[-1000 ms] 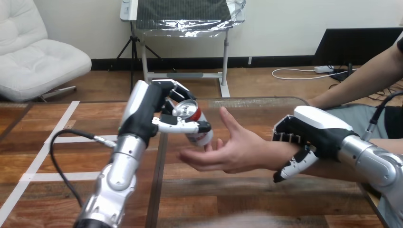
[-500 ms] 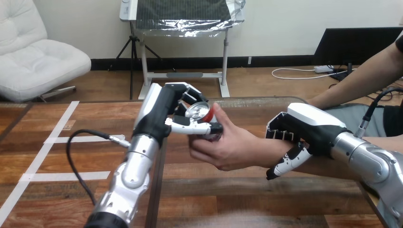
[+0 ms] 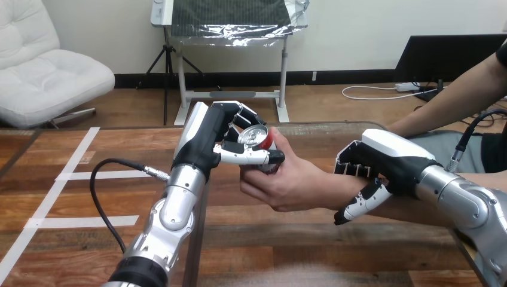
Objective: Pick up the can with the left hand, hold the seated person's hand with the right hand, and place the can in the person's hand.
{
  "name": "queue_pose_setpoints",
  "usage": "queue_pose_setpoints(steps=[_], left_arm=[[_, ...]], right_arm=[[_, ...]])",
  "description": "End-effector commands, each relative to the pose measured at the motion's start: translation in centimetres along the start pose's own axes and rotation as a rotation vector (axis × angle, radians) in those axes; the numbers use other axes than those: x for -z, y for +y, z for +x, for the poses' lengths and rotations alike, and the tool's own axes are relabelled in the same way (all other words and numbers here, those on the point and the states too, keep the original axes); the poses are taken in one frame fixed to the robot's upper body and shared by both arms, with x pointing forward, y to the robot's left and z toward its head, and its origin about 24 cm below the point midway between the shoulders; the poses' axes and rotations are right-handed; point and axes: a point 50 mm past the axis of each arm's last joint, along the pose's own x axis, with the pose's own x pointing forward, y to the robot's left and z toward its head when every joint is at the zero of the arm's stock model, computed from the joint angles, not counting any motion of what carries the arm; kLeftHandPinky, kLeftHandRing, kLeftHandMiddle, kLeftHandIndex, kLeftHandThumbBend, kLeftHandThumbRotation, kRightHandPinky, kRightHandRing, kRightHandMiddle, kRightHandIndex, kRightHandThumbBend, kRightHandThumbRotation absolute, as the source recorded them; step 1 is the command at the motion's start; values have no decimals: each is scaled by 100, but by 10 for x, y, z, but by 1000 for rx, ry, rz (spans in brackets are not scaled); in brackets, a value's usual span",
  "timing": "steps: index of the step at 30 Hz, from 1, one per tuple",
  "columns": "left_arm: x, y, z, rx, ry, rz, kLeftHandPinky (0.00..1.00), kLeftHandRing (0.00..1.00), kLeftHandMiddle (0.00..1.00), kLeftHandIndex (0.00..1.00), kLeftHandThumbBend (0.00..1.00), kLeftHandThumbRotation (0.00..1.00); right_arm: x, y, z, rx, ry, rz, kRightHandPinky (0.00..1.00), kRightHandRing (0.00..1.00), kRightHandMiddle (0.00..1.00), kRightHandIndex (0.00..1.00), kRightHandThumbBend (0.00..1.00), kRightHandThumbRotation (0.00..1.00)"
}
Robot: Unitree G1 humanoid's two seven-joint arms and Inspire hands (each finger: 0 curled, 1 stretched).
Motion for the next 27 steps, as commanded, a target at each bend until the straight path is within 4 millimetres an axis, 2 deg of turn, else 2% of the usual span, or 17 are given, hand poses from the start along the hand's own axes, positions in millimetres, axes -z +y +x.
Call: queue_pose_setpoints(steps=[1, 14, 27], left_arm=[[-35, -13, 20, 29, -112, -52, 29, 33, 39, 41, 77, 0], [-34, -30, 18, 72, -100, -71, 28, 33, 40, 41, 79, 0], [-35, -40, 16, 112, -97, -85, 33, 37, 42, 43, 80, 0]], right_arm=[[-8, 1, 4, 26, -41, 68, 36, 39, 44, 44, 81, 15], [-10, 1, 3, 32, -45, 74, 36, 40, 43, 43, 81, 15], [-10, 2, 1, 24, -36, 79, 36, 40, 44, 43, 80, 14]])
